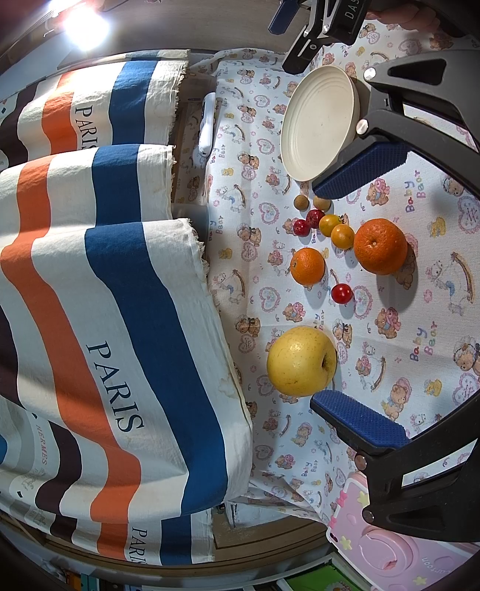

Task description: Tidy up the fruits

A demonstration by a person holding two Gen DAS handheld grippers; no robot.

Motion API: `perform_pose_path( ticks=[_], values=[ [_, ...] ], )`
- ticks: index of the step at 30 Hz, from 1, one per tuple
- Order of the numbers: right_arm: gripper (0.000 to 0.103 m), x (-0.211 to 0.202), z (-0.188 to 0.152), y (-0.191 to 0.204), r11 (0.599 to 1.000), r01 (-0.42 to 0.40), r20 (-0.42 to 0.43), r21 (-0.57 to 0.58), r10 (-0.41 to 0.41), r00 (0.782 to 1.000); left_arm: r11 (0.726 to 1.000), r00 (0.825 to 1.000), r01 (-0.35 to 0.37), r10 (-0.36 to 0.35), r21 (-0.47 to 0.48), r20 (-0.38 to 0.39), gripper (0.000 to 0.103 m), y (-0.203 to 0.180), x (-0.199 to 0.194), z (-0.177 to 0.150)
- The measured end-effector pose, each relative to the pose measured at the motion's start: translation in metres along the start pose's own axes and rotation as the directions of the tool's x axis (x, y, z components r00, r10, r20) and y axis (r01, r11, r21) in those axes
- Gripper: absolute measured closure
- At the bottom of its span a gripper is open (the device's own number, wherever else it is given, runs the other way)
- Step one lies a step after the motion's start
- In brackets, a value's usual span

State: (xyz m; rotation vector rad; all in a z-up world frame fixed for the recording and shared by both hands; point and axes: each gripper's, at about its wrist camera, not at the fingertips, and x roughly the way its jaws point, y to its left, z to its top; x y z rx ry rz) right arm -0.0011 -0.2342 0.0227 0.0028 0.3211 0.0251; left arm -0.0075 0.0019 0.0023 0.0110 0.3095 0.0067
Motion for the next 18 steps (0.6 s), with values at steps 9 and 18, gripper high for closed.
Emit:
perform_pose_path(
  ticks=[9, 18],
  values=[
    [0.001, 0.0008, -0.0002, 0.001, 1.0, -0.001, -0.004, -0.002, 0.001, 1.0, 1.0, 1.0, 0.002, -0.002, 0.0, -0.004, 0.0, 0.0016, -0.0005, 0.0003],
    [0.001, 0.0008, -0.0003, 0.0013, 1.0, 0.0, -0.003, -0.002, 0.0, 1.0, 1.0, 1.0, 0.001, -0.001, -0.001, -0.002, 0.0, 0.0016, -0.0005, 0.001]
  ],
)
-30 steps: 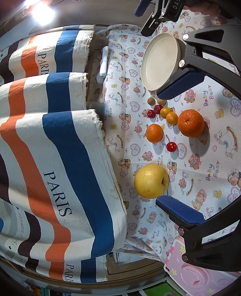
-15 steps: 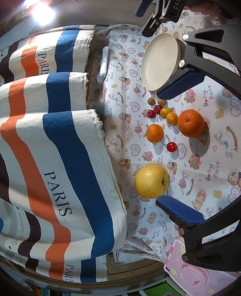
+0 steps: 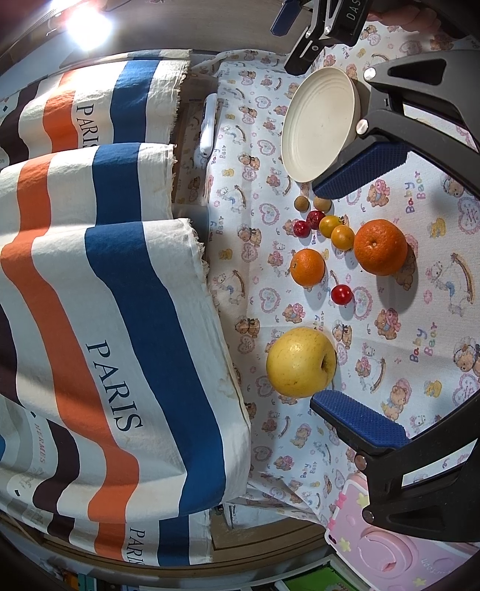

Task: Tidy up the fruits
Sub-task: 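Grasp the large orange with the left tool while the right tool grasps a small orange fruit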

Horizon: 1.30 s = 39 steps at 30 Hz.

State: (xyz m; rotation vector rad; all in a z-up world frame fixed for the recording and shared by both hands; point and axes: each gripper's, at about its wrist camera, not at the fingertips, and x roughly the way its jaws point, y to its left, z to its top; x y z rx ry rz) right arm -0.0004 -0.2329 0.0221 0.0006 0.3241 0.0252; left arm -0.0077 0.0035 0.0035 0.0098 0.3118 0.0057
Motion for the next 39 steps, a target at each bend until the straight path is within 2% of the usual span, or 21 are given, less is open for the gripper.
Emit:
perform_pose_path(
  ticks=[4, 8, 11, 19, 21, 22, 25, 28, 29, 31, 32, 33, 35, 39],
  values=[
    [0.001, 0.0, 0.0, 0.0, 1.0, -0.001, -0.001, -0.001, 0.001, 1.0, 1.0, 1.0, 0.001, -0.001, 0.005, 0.002, 0.0, 0.0, 0.0, 0.0],
    [0.001, 0.0, 0.0, 0.0, 1.0, 0.0, 0.002, 0.002, 0.0, 1.0, 0.999, 0.999, 0.008, -0.006, 0.053, -0.037, 0.0, -0.004, 0.005, 0.0],
    [0.001, 0.0, 0.0, -0.001, 1.0, 0.004, 0.001, 0.002, -0.004, 1.0, 0.998, 0.996, 0.054, -0.053, 0.02, -0.07, 0.0, 0.002, 0.008, 0.004],
    [0.001, 0.002, 0.0, 0.001, 0.999, -0.04, -0.035, 0.006, 0.04, 0.999, 0.997, 0.996, 0.075, -0.075, 0.001, -0.046, 0.002, 0.015, 0.001, 0.017],
    [0.001, 0.003, 0.0, 0.001, 0.999, -0.038, -0.032, 0.006, 0.038, 0.999, 0.995, 0.992, 0.102, -0.1, 0.019, -0.081, 0.003, 0.014, 0.009, 0.016],
    [0.001, 0.003, 0.0, 0.002, 0.999, -0.039, -0.033, 0.006, 0.039, 0.999, 0.993, 0.988, 0.116, -0.113, 0.027, -0.103, 0.008, 0.013, 0.013, 0.015],
    [0.001, 0.003, 0.0, 0.003, 0.999, -0.047, -0.037, 0.002, 0.047, 0.998, 0.986, 0.97, 0.163, -0.153, 0.04, -0.189, 0.022, 0.007, 0.027, 0.01],
    [0.001, 0.004, 0.001, 0.002, 0.998, -0.055, -0.046, -0.002, 0.055, 0.997, 0.978, 0.941, 0.209, -0.196, 0.021, -0.276, 0.029, 0.001, 0.041, 0.006],
    [0.001, 0.005, 0.002, 0.001, 0.998, -0.057, -0.051, -0.002, 0.057, 0.997, 0.976, 0.929, 0.219, -0.204, 0.013, -0.31, 0.031, -0.002, 0.046, 0.005],
    [0.001, 0.007, 0.002, 0.0, 0.998, -0.06, -0.065, 0.004, 0.06, 0.996, 0.975, 0.903, 0.22, -0.202, 0.004, -0.38, 0.043, -0.007, 0.056, 0.0],
    [0.001, 0.008, 0.002, -0.002, 0.998, -0.058, -0.07, 0.008, 0.059, 0.996, 0.974, 0.887, 0.227, -0.206, 0.0, -0.413, 0.046, -0.01, 0.061, -0.002],
    [0.003, 0.009, 0.002, -0.003, 0.998, -0.057, -0.076, 0.012, 0.057, 0.995, 0.971, 0.866, 0.238, -0.214, -0.006, -0.452, 0.047, -0.013, 0.067, -0.003],
    [0.012, 0.011, 0.003, -0.004, 0.998, -0.063, -0.094, 0.018, 0.064, 0.993, 0.968, 0.839, 0.25, -0.228, -0.022, -0.495, 0.047, -0.017, 0.073, -0.003],
    [0.021, 0.014, 0.003, -0.006, 0.997, -0.071, -0.117, 0.018, 0.073, 0.99, 0.97, 0.826, 0.244, -0.207, 0.001, -0.524, 0.047, -0.027, 0.079, -0.006]
  ],
)
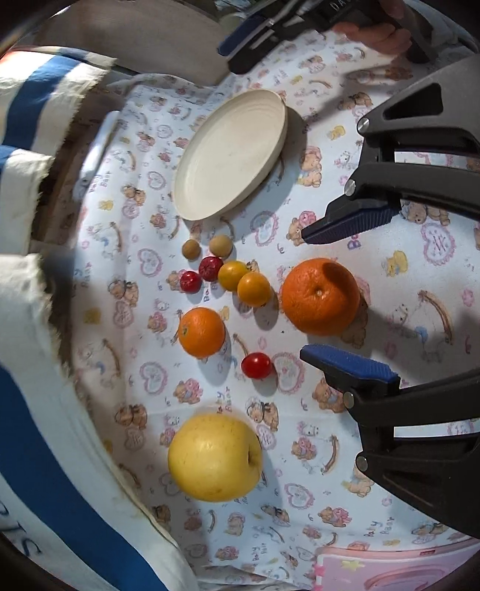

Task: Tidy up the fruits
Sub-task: 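Grasp the large orange with the left tool while the right tool grasps a small orange fruit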

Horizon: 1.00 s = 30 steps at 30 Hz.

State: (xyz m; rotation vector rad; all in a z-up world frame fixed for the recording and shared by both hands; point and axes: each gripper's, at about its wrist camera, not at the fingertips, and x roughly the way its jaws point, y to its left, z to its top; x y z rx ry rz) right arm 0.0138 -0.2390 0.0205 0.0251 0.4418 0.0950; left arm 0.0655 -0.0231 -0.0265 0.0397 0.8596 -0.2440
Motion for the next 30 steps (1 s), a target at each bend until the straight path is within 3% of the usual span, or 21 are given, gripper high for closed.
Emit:
perform_pose_path(
  ticks=[3, 8, 14, 16, 22, 30],
  values=[
    [0.031, 0.003, 0.0, -0.001, 1.0, -0.009, -0.024, 0.003, 0.009, 1.0, 0.999, 0.997, -0.051, 0.051, 0.008, -0.053, 0.047, -0.004, 0.012, -0.002],
    [0.049, 0.012, -0.004, 0.0, 0.999, -0.043, -0.081, 0.009, 0.044, 0.996, 0.998, 0.996, -0.057, 0.056, -0.021, -0.074, 0.047, 0.002, 0.022, -0.003],
    [0.05, 0.016, -0.008, 0.005, 0.999, -0.05, -0.1, -0.01, 0.049, 0.994, 0.998, 0.996, -0.067, 0.067, 0.013, -0.059, 0.047, -0.002, 0.026, -0.003],
    [0.05, 0.017, -0.008, 0.006, 0.999, -0.05, -0.102, -0.013, 0.049, 0.994, 0.998, 0.996, -0.063, 0.063, 0.016, -0.059, 0.054, -0.004, 0.03, -0.003],
    [0.05, 0.019, -0.009, 0.005, 0.998, -0.056, -0.119, -0.011, 0.055, 0.991, 0.999, 0.999, -0.049, 0.049, -0.011, -0.023, 0.056, 0.002, 0.025, -0.003],
    [0.05, 0.019, -0.007, 0.009, 0.997, -0.081, -0.128, -0.012, 0.079, 0.989, 0.995, 0.992, -0.072, 0.079, -0.067, 0.097, 0.056, 0.031, -0.016, 0.01]
  ],
)
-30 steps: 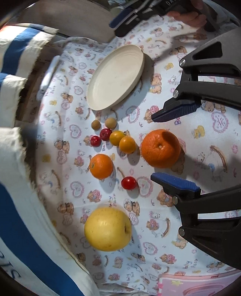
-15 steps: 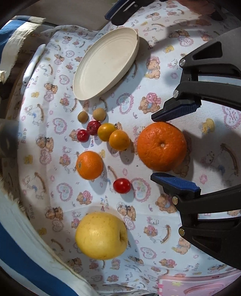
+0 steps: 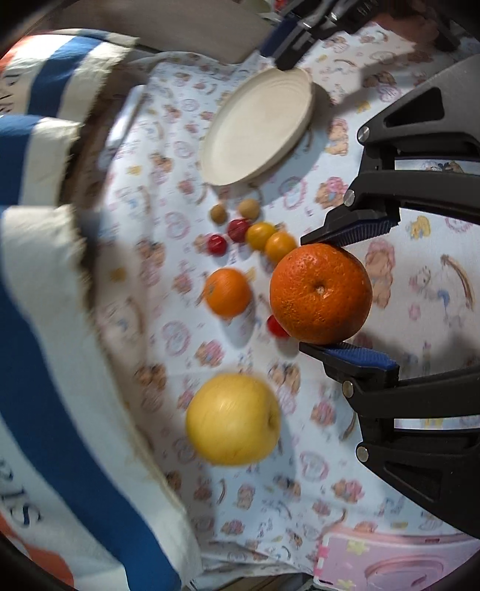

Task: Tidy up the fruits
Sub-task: 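Lift the large orange with the left tool while the right tool lifts the small orange fruit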

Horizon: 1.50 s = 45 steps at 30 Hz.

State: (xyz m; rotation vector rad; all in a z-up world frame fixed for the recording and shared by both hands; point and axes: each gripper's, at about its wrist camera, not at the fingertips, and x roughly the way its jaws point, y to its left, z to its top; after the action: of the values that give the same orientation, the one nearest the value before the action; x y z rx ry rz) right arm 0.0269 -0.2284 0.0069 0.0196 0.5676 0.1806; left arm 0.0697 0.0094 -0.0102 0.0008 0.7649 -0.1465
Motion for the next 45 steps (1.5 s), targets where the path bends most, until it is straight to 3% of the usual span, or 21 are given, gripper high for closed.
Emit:
perform_pose_path(
  ticks=[7, 14, 28, 31, 38, 45],
  values=[
    [0.05, 0.022, 0.015, 0.033, 0.997, -0.074, -0.112, 0.011, 0.075, 0.991, 0.997, 1.0, -0.004, 0.006, -0.083, 0.023, 0.056, 0.03, -0.012, 0.01],
    [0.05, 0.07, 0.039, 0.08, 0.987, -0.152, -0.249, 0.043, 0.158, 0.955, 0.99, 0.997, -0.05, 0.058, -0.135, 0.055, 0.056, 0.05, -0.015, 0.014],
    [0.045, 0.144, 0.042, 0.114, 0.997, -0.042, -0.391, 0.061, 0.063, 0.918, 0.962, 0.996, -0.081, 0.09, -0.261, 0.023, 0.055, 0.088, -0.005, 0.014],
    [0.049, 0.15, 0.04, 0.118, 0.998, -0.034, -0.399, 0.061, 0.056, 0.915, 0.961, 0.995, -0.088, 0.096, -0.263, 0.016, 0.056, 0.088, -0.003, 0.014],
    [0.071, 0.166, 0.033, 0.124, 0.997, -0.03, -0.432, 0.071, 0.058, 0.9, 0.966, 0.996, -0.076, 0.086, -0.248, 0.03, 0.055, 0.082, -0.008, 0.015],
    [0.073, 0.155, 0.024, 0.129, 0.998, -0.045, -0.399, 0.053, 0.062, 0.915, 0.975, 0.995, -0.07, 0.082, -0.212, 0.048, 0.055, 0.072, -0.012, 0.015]
  ],
)
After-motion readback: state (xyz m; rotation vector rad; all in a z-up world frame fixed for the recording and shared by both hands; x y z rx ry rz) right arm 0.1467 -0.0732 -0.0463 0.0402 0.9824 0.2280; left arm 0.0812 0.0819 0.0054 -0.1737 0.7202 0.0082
